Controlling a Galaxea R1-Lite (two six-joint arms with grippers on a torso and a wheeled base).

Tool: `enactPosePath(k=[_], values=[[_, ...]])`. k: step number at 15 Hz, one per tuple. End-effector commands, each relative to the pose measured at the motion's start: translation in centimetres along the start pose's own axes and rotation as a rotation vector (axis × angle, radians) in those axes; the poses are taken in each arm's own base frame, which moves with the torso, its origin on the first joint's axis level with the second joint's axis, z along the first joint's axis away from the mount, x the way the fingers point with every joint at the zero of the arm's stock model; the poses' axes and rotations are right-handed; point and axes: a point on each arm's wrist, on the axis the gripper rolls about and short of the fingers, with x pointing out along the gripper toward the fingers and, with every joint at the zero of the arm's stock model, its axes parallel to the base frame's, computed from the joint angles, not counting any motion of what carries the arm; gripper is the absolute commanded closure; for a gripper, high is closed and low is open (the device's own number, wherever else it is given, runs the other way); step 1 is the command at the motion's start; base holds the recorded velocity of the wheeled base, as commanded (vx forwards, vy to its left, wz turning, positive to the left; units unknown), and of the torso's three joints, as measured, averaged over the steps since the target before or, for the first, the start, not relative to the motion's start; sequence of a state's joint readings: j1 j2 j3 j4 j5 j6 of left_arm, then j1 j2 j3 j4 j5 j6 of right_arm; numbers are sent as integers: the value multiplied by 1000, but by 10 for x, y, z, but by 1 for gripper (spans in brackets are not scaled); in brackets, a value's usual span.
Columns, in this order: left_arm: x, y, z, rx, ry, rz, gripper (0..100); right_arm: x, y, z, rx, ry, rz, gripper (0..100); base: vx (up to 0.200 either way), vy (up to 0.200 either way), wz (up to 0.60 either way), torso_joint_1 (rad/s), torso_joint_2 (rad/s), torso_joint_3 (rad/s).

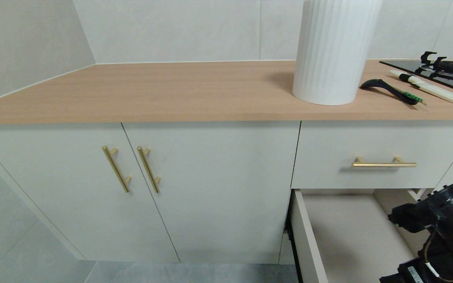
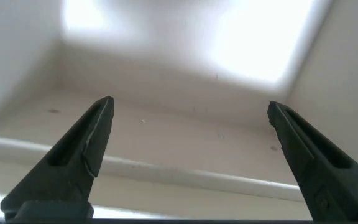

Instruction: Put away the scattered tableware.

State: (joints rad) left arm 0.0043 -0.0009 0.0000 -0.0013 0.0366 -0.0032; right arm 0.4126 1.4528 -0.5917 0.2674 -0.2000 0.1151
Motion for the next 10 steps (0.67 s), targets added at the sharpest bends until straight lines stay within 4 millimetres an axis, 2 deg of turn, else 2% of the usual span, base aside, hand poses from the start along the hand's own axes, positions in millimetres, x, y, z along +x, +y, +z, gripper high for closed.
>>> enactPosePath(k=[1,2,4,7,10], values=[[0,0,0,-1,1,1,0,-35,-8,-7,22,-169,14,0,0,0,0,0,0,0],[0,0,0,-1,1,1,0,-56,-13,-9,15,-273,18,0,0,0,0,0,0,0],[0,0,0,-1,1,1,0,-74,-18,-14,11,-363,23,0,0,0,0,0,0,0],[0,0,0,0,1,1,0,-86,-20,-14,23,-430,27,0,0,0,0,0,0,0],[0,0,0,0,-1,1,0,-87,-20,-14,24,-442,27,0,0,0,0,9,-69,-59]])
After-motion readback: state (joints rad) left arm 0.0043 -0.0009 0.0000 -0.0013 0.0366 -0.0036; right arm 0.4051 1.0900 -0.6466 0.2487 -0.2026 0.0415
